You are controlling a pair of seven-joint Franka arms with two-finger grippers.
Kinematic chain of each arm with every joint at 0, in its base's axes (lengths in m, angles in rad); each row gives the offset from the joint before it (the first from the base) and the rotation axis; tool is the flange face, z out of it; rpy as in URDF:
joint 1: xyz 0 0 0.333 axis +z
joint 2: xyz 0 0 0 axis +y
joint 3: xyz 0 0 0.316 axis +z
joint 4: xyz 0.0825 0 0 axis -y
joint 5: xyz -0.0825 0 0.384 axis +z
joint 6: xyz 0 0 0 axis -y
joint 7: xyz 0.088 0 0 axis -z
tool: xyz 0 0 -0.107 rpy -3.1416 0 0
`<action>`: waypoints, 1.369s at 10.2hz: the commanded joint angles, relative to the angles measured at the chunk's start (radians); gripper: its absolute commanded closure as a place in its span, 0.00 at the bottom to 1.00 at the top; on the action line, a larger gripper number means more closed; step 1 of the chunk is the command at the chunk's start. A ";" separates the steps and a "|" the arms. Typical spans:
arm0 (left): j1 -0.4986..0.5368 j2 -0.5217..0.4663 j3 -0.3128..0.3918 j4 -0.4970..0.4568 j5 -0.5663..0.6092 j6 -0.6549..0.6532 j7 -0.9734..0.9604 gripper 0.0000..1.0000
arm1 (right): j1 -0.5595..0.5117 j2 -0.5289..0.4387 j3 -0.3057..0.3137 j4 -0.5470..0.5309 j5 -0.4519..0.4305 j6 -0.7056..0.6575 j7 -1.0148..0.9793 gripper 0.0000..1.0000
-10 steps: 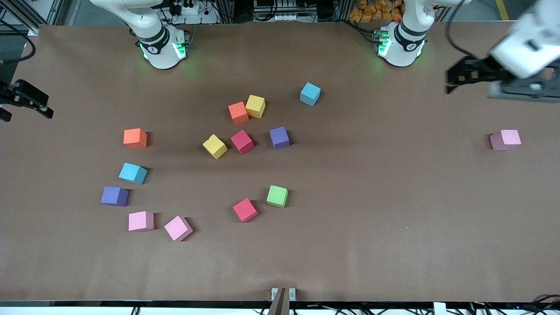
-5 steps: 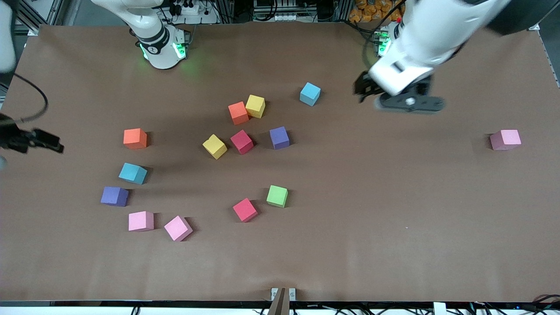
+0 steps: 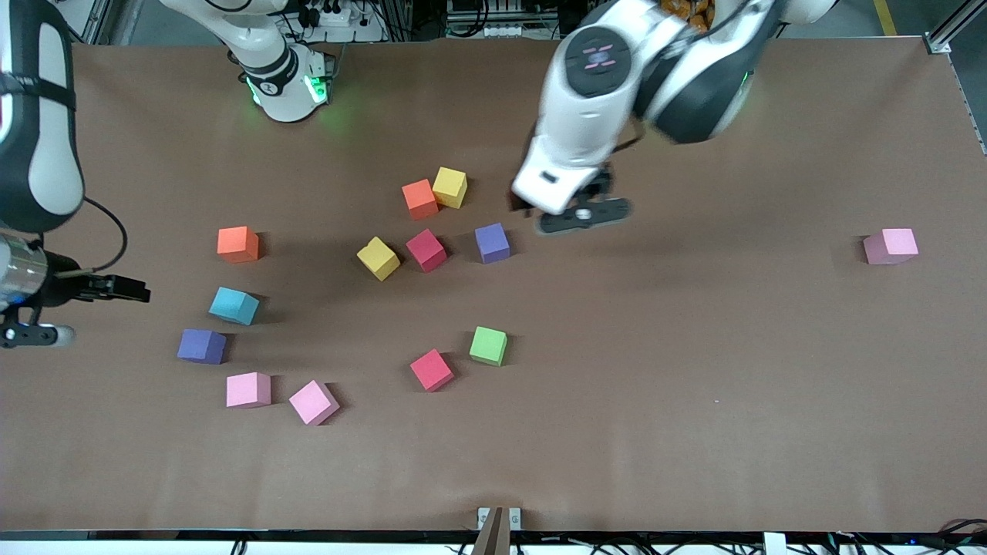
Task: Form number 2 with 11 blocks
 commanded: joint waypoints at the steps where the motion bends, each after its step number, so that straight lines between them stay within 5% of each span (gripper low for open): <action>1: -0.091 0.089 0.001 0.024 -0.040 0.128 -0.207 0.00 | 0.008 0.000 0.011 -0.076 0.017 0.059 0.013 0.00; 6: -0.300 0.244 -0.018 0.024 -0.098 0.312 -0.597 0.00 | 0.123 0.033 0.010 -0.104 0.020 0.106 0.105 0.00; 12: -0.356 0.384 0.001 0.057 -0.066 0.605 -0.648 0.00 | 0.149 0.079 0.011 -0.110 0.063 0.152 0.170 0.00; 14: -0.382 0.406 -0.001 0.050 0.041 0.611 -0.665 0.00 | 0.135 0.079 0.011 -0.131 0.085 0.158 0.173 0.00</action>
